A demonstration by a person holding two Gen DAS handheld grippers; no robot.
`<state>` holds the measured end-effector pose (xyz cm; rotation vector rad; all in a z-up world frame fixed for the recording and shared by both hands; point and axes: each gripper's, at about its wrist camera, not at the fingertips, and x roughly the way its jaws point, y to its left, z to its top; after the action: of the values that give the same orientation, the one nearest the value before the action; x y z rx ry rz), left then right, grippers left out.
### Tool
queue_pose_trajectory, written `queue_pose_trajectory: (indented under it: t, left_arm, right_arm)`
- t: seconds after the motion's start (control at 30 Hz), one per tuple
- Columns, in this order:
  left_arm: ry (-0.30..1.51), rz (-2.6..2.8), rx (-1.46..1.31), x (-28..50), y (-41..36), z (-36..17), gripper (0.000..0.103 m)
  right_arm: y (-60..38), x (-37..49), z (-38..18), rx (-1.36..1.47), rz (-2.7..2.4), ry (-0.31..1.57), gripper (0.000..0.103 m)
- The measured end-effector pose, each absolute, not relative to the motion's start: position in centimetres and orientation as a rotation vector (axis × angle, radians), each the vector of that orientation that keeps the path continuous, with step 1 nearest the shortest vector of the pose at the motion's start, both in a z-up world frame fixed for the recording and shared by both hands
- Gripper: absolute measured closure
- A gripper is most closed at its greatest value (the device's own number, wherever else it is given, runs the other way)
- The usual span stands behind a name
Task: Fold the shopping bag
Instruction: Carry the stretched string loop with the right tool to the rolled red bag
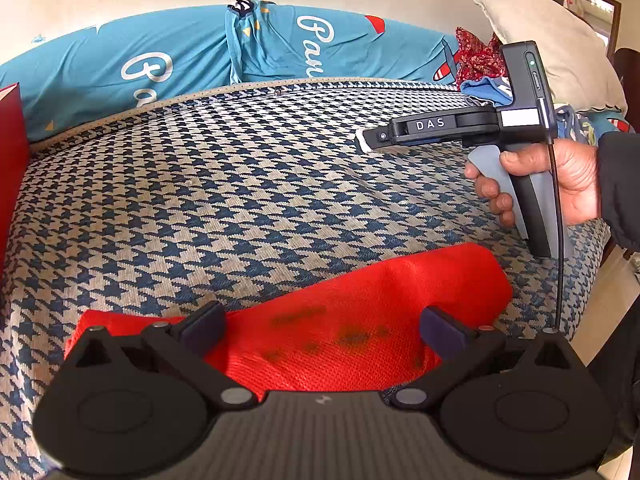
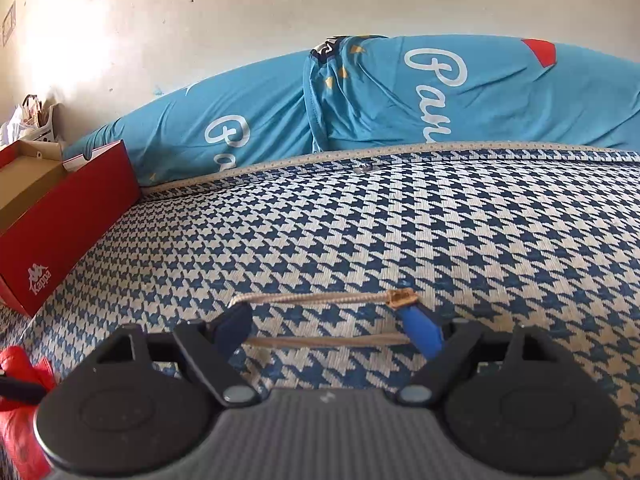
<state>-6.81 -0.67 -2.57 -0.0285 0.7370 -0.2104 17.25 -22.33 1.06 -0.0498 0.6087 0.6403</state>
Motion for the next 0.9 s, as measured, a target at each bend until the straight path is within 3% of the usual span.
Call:
queue_pose_trajectory:
  t: [0.9]
  left_arm:
    - [0.732, -0.222, -0.027, -6.8, -0.3, -2.5, 0.000]
  right_arm:
    - [-24.8, 8.3, 5.6, -0.212, 0.831, 0.605, 0.021]
